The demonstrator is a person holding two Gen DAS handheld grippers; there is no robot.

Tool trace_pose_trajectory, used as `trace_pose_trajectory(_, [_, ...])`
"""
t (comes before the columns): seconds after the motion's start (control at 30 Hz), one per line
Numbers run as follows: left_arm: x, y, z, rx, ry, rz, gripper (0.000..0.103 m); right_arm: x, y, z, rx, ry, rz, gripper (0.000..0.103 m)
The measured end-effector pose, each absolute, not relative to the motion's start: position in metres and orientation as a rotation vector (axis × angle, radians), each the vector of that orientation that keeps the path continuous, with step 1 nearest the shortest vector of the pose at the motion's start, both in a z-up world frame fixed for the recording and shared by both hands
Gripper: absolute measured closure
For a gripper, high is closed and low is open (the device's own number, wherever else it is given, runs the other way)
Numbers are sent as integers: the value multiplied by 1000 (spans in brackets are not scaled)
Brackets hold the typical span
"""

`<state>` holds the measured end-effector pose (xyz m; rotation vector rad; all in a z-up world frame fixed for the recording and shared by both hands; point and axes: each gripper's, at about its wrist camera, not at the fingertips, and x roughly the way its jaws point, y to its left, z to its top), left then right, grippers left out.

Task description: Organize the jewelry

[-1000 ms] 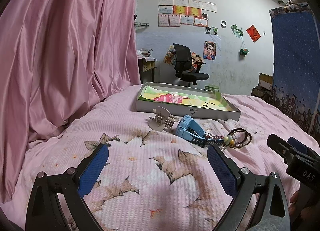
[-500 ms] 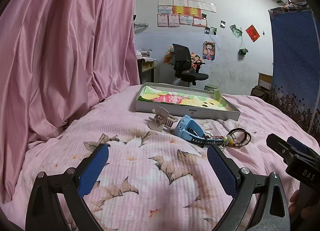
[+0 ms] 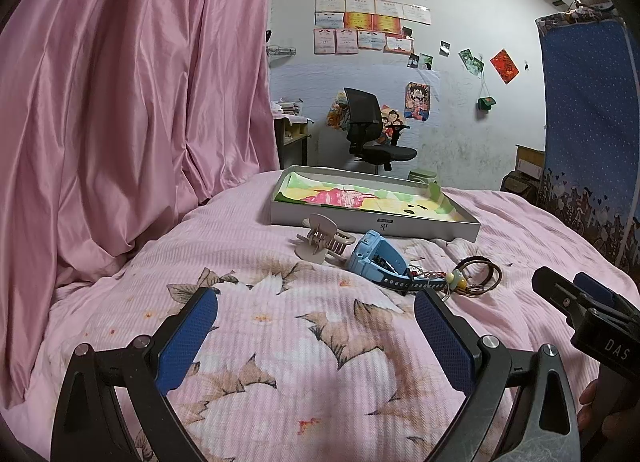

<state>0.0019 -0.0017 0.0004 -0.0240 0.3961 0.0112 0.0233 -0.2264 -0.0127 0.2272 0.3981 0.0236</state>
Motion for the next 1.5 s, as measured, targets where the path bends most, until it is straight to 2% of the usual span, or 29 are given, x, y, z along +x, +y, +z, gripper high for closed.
trace_pose_trajectory(1.17, [6,2,3,-69,403,6,4,26,-226,-7,261,419,53,1])
trace_pose_trajectory(1.5, [47,18,3,-159,546,-52,4,61,-235,-4,227,532,99,1])
